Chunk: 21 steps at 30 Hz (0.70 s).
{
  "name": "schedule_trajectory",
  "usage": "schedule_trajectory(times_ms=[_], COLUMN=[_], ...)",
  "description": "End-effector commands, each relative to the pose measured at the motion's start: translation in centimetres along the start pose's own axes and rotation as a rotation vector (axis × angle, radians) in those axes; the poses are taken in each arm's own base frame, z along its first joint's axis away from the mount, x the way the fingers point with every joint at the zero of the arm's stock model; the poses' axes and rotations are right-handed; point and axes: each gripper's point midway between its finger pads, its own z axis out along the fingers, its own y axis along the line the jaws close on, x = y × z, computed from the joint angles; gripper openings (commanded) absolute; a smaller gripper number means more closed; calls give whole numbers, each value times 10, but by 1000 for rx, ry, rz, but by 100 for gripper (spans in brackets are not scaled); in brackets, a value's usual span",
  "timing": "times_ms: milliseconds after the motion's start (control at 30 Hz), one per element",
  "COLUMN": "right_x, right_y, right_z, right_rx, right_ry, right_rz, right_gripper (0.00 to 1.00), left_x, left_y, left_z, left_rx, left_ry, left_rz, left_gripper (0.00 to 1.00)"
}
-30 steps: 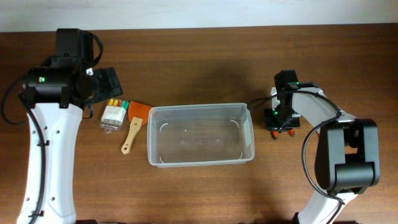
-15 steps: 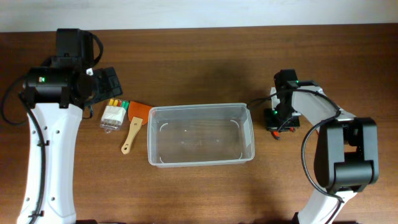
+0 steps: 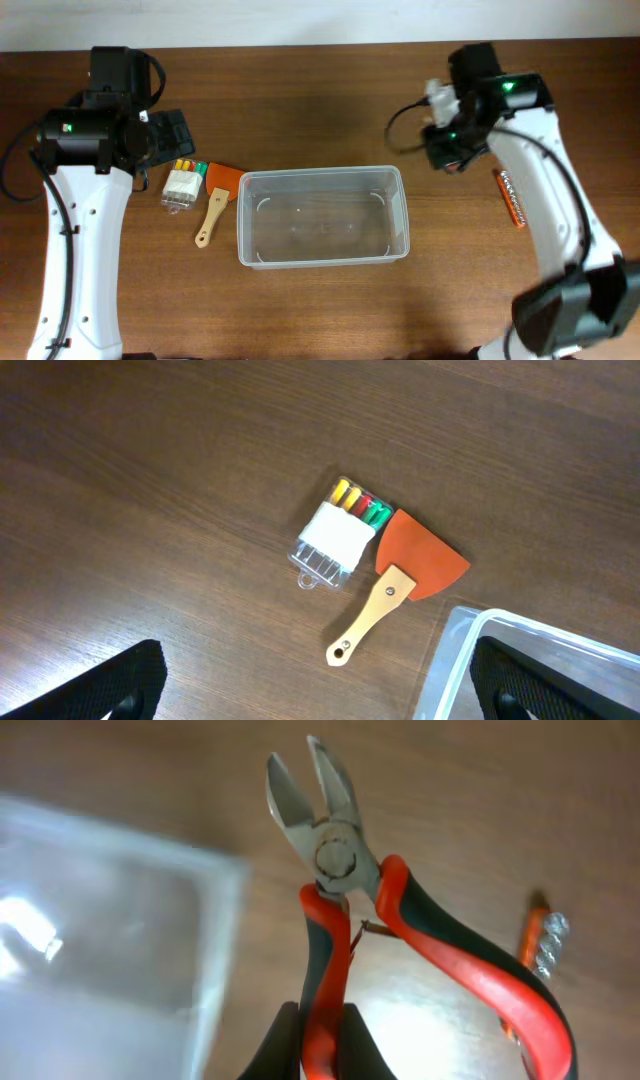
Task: Pack container
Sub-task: 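Carry the pliers left and drop them into the container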
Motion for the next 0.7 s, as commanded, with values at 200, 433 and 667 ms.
schedule_trajectory(times_ms=[200, 433, 667], right_x=[31, 45, 53], right_y=[157, 183, 183], right_z=[-17, 42, 99], right_rx=[-139, -161, -169], right_ry=[6, 81, 116], right_rz=[-807, -1070, -1068], right_gripper=[4, 4, 4], left_x=[-2, 1, 2], left_y=[3, 4, 5], left_z=[-1, -1, -1], left_rx=[-14, -17, -19], left_ry=[-7, 3, 8], left_rz=[1, 4, 5], left_gripper=[99, 99, 99])
